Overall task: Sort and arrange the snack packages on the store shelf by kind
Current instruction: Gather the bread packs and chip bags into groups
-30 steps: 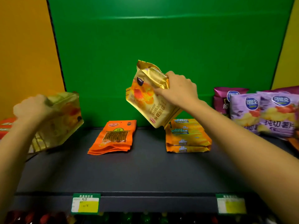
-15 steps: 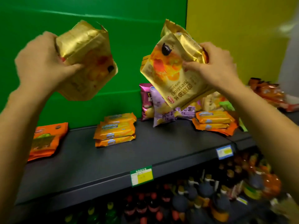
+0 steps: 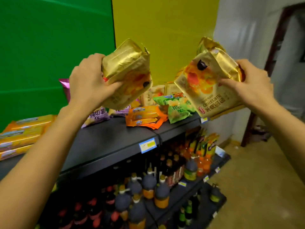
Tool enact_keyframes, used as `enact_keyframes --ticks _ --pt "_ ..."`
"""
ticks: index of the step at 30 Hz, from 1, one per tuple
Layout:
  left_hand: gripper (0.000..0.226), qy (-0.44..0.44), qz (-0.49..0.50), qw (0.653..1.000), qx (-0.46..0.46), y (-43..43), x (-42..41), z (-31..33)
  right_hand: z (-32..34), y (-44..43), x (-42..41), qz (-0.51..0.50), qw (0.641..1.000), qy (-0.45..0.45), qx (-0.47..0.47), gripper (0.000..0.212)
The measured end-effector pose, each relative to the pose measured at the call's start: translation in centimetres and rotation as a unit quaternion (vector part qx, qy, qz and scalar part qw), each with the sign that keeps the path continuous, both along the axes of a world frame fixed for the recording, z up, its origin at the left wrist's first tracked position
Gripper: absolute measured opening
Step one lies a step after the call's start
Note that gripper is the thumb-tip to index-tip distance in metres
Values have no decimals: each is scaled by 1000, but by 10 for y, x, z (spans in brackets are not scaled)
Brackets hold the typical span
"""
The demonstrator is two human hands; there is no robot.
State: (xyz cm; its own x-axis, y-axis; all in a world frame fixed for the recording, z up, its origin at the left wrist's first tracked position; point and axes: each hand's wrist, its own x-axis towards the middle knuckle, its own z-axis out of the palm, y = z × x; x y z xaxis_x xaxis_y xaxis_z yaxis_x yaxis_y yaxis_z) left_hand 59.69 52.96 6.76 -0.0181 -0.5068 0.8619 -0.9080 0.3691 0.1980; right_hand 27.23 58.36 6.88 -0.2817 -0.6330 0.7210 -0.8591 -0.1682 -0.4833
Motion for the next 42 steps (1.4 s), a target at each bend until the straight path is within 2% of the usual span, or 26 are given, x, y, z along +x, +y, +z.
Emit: enact_keyframes --ticks 2,12,19,27,36,42 --pt "68 -6 -17 1000 -3 -14 -24 0 -3 -4 -22 -11 1000 4 0 55" --pt "57 -62 -9 998 -18 -119 -115 5 -11 -84 -107 8 999 44 -10 46" --pt "60 -103 6 995 -10 -206 -150 19 10 -170 -143 27 996 80 -16 45" --pt "65 -133 20 990 41 -274 -171 6 6 -252 -175 92 992 85 -27 47" --pt "69 -163 64 981 78 -320 -191 -1 8 -348 -203 223 971 59 -61 51" --pt "102 -184 85 969 145 -337 -198 -20 14 -406 -216 370 926 -16 -71 52"
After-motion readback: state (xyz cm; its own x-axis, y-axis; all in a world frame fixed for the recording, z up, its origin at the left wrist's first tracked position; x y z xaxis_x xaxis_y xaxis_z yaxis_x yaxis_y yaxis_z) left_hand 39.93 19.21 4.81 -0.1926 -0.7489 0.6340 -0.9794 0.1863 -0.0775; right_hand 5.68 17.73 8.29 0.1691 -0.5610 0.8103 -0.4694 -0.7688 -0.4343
